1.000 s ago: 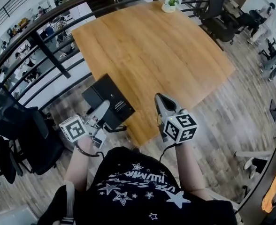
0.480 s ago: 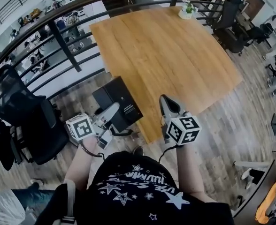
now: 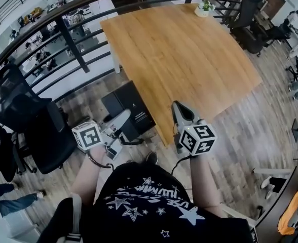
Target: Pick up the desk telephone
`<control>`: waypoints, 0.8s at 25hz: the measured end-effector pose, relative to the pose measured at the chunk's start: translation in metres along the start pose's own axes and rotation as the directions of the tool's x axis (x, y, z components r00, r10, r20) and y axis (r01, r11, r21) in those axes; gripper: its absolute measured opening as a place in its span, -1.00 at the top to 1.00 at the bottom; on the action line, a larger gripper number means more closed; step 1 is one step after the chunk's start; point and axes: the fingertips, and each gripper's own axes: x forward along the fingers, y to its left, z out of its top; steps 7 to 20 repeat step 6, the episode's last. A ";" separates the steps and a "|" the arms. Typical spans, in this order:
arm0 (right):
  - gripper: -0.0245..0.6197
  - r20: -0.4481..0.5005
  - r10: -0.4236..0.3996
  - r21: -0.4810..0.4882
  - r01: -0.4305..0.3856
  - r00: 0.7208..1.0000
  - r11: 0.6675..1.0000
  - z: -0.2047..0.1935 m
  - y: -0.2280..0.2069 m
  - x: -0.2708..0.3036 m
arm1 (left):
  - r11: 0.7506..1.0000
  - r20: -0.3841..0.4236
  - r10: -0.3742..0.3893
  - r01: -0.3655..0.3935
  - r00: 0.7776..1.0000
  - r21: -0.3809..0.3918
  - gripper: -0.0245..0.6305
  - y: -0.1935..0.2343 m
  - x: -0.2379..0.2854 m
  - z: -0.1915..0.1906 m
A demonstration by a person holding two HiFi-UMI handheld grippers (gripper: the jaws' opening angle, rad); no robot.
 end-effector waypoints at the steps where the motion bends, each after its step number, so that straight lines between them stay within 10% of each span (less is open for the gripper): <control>1: 0.92 0.000 -0.003 0.000 0.003 1.000 1.000 -0.001 0.001 -0.002 | 1.000 -0.002 -0.002 0.002 1.000 -0.003 0.39 0.000 -0.002 -0.001; 20: 0.92 0.004 -0.016 0.000 0.016 1.000 1.000 -0.008 0.013 -0.009 | 1.000 0.001 -0.007 0.007 1.000 -0.014 0.39 0.001 -0.015 -0.002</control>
